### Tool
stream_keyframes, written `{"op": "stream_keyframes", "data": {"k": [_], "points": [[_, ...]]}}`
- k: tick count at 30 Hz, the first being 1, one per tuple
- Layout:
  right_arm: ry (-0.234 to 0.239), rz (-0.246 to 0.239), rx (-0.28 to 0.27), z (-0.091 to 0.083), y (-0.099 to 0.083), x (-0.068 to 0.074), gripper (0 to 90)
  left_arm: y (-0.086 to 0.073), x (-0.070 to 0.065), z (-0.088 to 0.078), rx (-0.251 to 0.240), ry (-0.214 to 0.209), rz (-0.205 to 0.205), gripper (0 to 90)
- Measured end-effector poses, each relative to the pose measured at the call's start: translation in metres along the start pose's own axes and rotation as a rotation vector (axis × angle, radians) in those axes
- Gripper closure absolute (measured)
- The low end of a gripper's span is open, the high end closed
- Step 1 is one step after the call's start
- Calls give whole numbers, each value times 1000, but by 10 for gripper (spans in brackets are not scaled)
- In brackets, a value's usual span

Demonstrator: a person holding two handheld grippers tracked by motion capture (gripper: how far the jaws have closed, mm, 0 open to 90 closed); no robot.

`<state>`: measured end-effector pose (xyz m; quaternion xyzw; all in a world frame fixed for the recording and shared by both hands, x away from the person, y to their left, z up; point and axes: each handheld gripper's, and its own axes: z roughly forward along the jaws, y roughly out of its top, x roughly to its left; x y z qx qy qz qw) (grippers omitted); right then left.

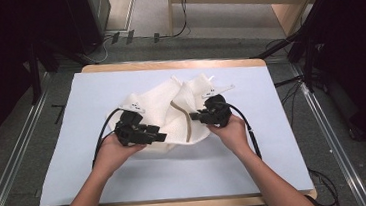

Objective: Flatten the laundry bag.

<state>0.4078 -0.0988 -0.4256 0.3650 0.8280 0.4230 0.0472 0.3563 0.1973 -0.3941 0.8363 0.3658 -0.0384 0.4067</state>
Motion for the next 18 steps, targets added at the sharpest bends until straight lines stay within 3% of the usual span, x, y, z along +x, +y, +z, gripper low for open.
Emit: {"op": "stream_keyframes", "data": {"k": [3, 11, 18], "points": [[1, -6, -1, -1, 0, 0, 833, -3, 13, -11, -16, 19, -31, 494], [0, -9, -9, -6, -2, 3, 830, -12, 44, -32, -27, 120, -87, 457], [5, -12, -17, -16, -8, 5, 827, -18, 69, -42, -32, 189, -106, 431]]}}
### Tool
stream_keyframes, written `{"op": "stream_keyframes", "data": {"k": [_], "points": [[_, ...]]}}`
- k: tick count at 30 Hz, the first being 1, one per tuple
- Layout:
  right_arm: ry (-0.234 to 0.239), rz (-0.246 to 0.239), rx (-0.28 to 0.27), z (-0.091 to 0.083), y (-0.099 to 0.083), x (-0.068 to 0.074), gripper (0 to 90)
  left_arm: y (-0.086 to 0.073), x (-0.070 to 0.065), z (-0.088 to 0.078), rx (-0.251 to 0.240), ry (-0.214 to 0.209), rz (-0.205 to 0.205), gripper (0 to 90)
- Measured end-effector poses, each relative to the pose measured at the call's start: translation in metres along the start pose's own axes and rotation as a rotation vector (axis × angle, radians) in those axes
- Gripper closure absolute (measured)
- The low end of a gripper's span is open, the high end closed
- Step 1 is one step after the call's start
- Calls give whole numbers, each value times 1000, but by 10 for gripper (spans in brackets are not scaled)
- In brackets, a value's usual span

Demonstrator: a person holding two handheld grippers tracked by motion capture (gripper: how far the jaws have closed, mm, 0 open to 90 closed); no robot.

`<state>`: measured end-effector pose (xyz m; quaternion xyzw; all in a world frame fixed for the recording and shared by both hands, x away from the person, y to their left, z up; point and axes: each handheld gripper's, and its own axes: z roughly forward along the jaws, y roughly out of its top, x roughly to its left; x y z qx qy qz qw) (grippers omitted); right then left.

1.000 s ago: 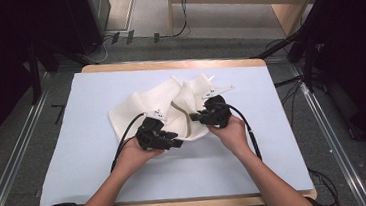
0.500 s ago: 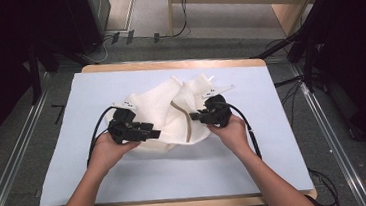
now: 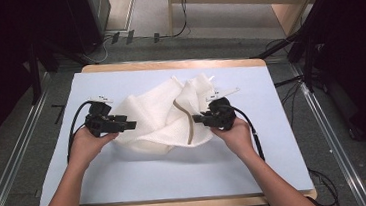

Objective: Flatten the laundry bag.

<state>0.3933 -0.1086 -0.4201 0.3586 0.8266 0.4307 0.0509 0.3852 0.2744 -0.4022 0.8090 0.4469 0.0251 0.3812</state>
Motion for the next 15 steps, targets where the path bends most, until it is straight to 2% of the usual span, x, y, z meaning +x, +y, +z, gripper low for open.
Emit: {"op": "stream_keyframes", "data": {"k": [8, 15], "points": [[-5, 8, -19, -20, -9, 4, 826, 0, 25, -5, -29, 56, -32, 413], [-12, 10, -36, -37, -21, 11, 826, 1, 44, -2, -28, 103, -45, 408]]}}
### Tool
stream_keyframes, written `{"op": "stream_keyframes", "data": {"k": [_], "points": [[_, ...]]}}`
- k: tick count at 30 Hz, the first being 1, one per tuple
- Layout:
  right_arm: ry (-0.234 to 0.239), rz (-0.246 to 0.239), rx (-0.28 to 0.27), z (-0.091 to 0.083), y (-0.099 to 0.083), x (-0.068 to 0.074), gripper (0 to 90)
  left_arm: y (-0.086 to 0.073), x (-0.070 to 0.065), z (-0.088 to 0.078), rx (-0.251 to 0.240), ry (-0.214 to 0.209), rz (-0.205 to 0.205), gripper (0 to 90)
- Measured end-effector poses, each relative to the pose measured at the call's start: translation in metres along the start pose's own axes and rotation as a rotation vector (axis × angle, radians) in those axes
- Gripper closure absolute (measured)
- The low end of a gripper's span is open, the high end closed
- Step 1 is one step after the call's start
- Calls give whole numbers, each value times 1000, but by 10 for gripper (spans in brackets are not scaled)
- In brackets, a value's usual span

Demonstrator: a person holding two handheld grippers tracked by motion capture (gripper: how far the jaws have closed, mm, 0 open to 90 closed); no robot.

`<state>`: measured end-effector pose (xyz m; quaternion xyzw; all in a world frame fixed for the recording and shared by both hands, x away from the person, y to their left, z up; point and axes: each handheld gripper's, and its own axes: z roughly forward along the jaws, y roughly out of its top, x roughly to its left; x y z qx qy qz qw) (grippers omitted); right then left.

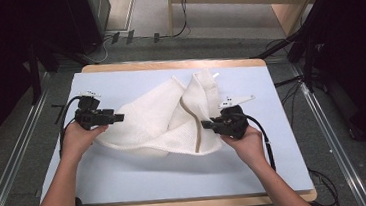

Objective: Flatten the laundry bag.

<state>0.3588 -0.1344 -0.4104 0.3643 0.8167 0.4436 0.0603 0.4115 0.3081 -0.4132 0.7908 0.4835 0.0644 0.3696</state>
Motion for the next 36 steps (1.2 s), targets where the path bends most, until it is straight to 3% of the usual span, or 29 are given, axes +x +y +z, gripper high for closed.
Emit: {"op": "stream_keyframes", "data": {"k": [7, 13, 25, 29, 31, 36], "points": [[5, 8, -9, -12, -10, 5, 824, 2, 16, 8, -10, 28, -34, 408], [12, 5, -6, -19, -19, 14, 823, 6, 23, 17, 7, 53, -32, 412], [19, 26, -4, -30, -34, 22, 822, 14, 29, 44, 33, 36, -45, 442], [16, 29, -1, -29, -35, 22, 822, 14, 29, 51, 71, 2, -60, 533], [13, 29, -4, -29, -35, 22, 822, 14, 27, 52, 83, -6, -38, 581], [10, 31, -3, -28, -35, 20, 822, 14, 24, 56, 106, -14, -27, 808]]}}
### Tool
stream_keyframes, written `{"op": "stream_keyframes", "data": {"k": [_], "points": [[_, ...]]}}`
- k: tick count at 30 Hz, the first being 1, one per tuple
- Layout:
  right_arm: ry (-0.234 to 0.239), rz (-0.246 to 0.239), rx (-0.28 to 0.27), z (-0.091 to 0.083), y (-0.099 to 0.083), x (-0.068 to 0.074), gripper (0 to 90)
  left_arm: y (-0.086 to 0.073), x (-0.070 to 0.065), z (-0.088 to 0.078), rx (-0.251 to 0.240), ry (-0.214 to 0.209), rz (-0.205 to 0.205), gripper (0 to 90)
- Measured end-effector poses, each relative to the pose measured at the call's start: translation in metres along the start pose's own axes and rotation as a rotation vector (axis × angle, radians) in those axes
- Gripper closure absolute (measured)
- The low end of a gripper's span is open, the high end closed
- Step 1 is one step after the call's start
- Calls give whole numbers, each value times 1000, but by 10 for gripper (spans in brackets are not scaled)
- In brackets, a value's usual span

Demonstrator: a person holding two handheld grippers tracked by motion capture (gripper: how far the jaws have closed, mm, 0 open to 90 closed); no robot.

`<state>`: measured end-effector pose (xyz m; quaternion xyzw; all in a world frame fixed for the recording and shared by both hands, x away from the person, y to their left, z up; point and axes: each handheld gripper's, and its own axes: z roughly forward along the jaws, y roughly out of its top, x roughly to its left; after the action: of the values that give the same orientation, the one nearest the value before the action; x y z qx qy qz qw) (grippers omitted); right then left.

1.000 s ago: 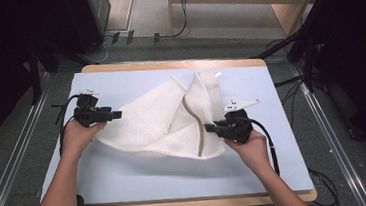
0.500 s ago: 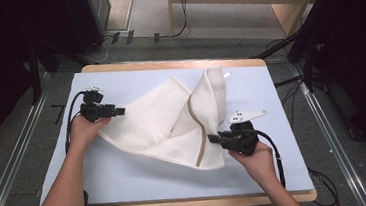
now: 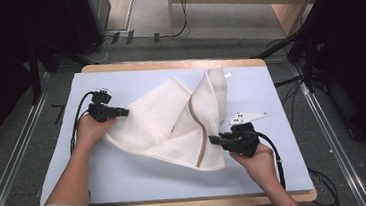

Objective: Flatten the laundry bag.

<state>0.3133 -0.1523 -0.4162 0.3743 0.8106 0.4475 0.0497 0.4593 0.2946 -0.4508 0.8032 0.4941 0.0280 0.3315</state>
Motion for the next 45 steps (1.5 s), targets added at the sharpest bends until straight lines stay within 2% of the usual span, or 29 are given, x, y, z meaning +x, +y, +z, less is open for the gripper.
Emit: {"op": "stream_keyframes", "data": {"k": [1, 3, 8, 15, 20, 27, 31, 34, 40, 45], "points": [[-1, 0, 1, 0, 0, 0, 822, 0, 0, 0, 3, -7, -7, 860], [-1, 1, 1, 0, 0, -1, 822, 0, 1, 0, 12, -16, -12, 890], [-4, -1, -3, 0, 1, -2, 822, 1, 1, -5, 5, -13, -17, 900], [-3, -5, -8, -1, 2, -4, 822, 2, 4, -17, -52, -16, -54, 900], [-11, -2, -14, -3, 3, -6, 822, 0, 9, -29, -99, 2, -87, 900], [-26, 6, -24, -3, 6, -14, 823, -13, 27, -50, -152, 33, -179, 900], [-45, -6, -17, -1, 8, -19, 824, -23, 37, -61, -185, 53, -242, 900], [-60, -9, -6, 1, 9, -24, 826, -30, 43, -69, -196, 67, -264, 900], [-80, 22, 8, 4, 9, -39, 826, -42, 50, -78, -210, 71, -296, 900], [-51, 63, 53, 13, 6, -51, 825, -46, 50, -80, -204, 84, -300, 900]]}}
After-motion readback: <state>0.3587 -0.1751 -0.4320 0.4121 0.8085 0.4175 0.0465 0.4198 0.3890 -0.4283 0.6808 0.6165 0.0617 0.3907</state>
